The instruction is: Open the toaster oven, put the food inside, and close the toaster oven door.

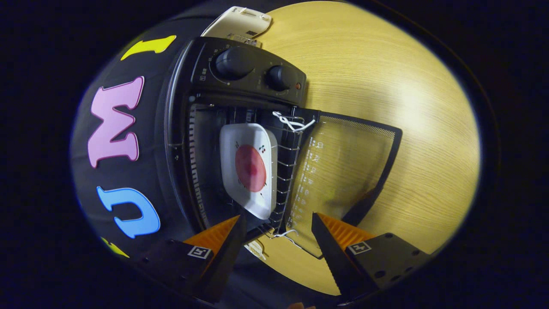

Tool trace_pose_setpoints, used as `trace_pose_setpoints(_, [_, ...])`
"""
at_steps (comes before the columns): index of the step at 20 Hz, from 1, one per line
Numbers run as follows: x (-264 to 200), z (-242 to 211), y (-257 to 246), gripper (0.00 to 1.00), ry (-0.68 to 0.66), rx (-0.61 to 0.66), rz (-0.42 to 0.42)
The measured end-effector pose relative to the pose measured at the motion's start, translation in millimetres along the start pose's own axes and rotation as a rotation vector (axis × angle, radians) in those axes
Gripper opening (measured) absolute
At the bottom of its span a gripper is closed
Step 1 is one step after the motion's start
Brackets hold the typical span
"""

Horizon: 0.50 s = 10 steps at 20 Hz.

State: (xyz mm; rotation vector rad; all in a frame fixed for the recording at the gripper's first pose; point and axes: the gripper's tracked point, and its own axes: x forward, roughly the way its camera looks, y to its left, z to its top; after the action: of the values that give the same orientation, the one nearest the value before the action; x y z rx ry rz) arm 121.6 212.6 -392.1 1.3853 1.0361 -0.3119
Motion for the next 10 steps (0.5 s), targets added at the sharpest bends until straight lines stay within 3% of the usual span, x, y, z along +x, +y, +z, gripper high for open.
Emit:
trace_pose_setpoints(2, [-13,-12,-7,0.98,0.042,-0.109,-0.011])
trace_pose_setpoints(4, [-27,-22,-18,0.99,0.068,-0.301,-0.020])
trace_pose_setpoints(10, [-51,-22,-72,0.99,0.013,-0.776,-0.112])
